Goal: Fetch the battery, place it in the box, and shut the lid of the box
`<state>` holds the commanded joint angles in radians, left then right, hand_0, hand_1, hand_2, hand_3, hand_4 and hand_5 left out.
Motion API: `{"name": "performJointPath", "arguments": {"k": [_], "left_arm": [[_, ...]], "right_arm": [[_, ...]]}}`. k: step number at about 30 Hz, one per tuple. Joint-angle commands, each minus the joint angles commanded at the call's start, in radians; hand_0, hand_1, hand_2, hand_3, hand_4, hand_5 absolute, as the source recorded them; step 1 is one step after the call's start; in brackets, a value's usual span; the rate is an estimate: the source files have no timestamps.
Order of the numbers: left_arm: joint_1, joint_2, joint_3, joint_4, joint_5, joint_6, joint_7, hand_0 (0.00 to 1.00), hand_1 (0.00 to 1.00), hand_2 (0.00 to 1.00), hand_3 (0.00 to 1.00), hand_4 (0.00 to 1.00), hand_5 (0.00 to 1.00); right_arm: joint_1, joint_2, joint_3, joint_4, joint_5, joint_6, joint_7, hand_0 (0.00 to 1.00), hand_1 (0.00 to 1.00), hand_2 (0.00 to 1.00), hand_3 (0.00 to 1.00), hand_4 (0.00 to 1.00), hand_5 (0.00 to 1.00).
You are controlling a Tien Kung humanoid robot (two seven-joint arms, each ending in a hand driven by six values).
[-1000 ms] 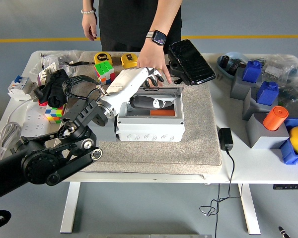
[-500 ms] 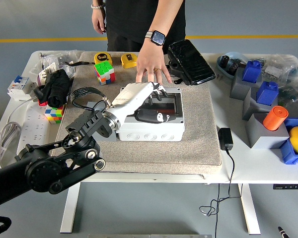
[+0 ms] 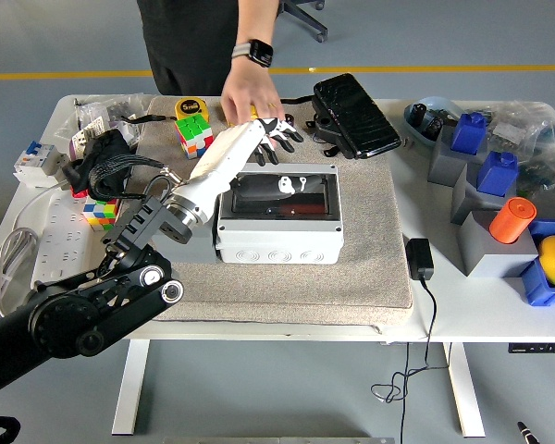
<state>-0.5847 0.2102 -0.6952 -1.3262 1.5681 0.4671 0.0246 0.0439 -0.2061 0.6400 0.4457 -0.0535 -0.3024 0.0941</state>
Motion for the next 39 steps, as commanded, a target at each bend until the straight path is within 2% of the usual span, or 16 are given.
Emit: {"name": "performJointPath", "arguments": {"k": [3, 4, 7, 9, 10, 14, 18, 22, 24, 30, 34, 36, 39], "left_arm": [[0.053, 0.003, -0.075, -0.003, -0.094, 0.020, -0.075, 0.398, 0.561, 0.560, 0.604, 0.998, 0.569], [0.065, 0.004, -0.098, 0.000, -0.128, 0.022, -0.102, 0.465, 0.595, 0.575, 0.608, 0.998, 0.565], [0.104, 0.007, -0.178, 0.021, -0.243, 0.008, -0.175, 0.465, 0.595, 0.575, 0.608, 0.998, 0.565], [0.124, 0.009, -0.224, 0.032, -0.319, 0.002, -0.200, 0.465, 0.595, 0.575, 0.608, 0.998, 0.565], [0.142, 0.014, -0.253, 0.034, -0.356, -0.004, -0.210, 0.499, 0.611, 0.601, 0.611, 0.990, 0.555], [0.195, 0.041, -0.331, 0.034, -0.422, -0.011, -0.236, 0.499, 0.611, 0.601, 0.611, 0.990, 0.555], [0.228, 0.058, -0.393, 0.046, -0.456, -0.027, -0.246, 0.509, 0.619, 0.607, 0.613, 0.994, 0.559], [0.243, 0.062, -0.441, 0.051, -0.501, -0.041, -0.250, 0.510, 0.621, 0.607, 0.614, 0.992, 0.555], [0.245, 0.063, -0.451, 0.049, -0.510, -0.045, -0.248, 0.510, 0.621, 0.607, 0.614, 0.992, 0.555], [0.267, 0.076, -0.461, 0.036, -0.636, -0.070, -0.266, 0.495, 0.616, 0.592, 0.602, 0.974, 0.537], [0.275, 0.078, -0.468, 0.036, -0.642, -0.076, -0.260, 0.485, 0.612, 0.600, 0.598, 0.965, 0.528], [0.276, 0.078, -0.473, 0.039, -0.631, -0.082, -0.233, 0.485, 0.612, 0.600, 0.598, 0.965, 0.528], [0.276, 0.080, -0.476, 0.042, -0.631, -0.086, -0.218, 0.485, 0.612, 0.600, 0.598, 0.965, 0.528]], "right_arm": [[-0.001, 0.000, -0.002, -0.001, 0.002, 0.002, -0.001, 0.588, 0.599, 0.628, 0.544, 0.979, 0.568], [0.000, 0.000, -0.004, -0.002, 0.003, 0.003, -0.002, 0.588, 0.599, 0.628, 0.544, 0.979, 0.567], [0.000, -0.002, -0.007, -0.006, 0.008, 0.006, -0.004, 0.588, 0.599, 0.628, 0.544, 0.979, 0.567], [0.001, -0.003, -0.010, -0.008, 0.010, 0.007, -0.005, 0.588, 0.599, 0.628, 0.544, 0.979, 0.567], [0.003, -0.004, -0.010, -0.008, 0.011, 0.007, -0.006, 0.588, 0.600, 0.629, 0.544, 0.978, 0.567], [0.007, -0.008, -0.009, -0.008, 0.011, 0.007, -0.007, 0.588, 0.600, 0.629, 0.544, 0.978, 0.567], [0.006, -0.008, -0.007, -0.011, 0.014, 0.010, -0.009, 0.588, 0.599, 0.629, 0.544, 0.979, 0.567], [0.004, -0.005, -0.009, -0.016, 0.017, 0.014, -0.013, 0.588, 0.600, 0.629, 0.544, 0.979, 0.568], [0.004, -0.005, -0.009, -0.017, 0.018, 0.015, -0.013, 0.588, 0.600, 0.629, 0.544, 0.979, 0.568], [0.006, -0.005, -0.003, -0.013, 0.013, 0.011, -0.011, 0.588, 0.600, 0.630, 0.544, 0.979, 0.568], [0.007, -0.004, -0.001, -0.012, 0.013, 0.011, -0.010, 0.589, 0.599, 0.630, 0.544, 0.979, 0.569], [0.005, -0.003, -0.003, -0.015, 0.014, 0.014, -0.011, 0.589, 0.599, 0.630, 0.544, 0.979, 0.569], [0.003, -0.003, -0.002, -0.016, 0.014, 0.016, -0.012, 0.589, 0.599, 0.630, 0.544, 0.979, 0.569]]}}
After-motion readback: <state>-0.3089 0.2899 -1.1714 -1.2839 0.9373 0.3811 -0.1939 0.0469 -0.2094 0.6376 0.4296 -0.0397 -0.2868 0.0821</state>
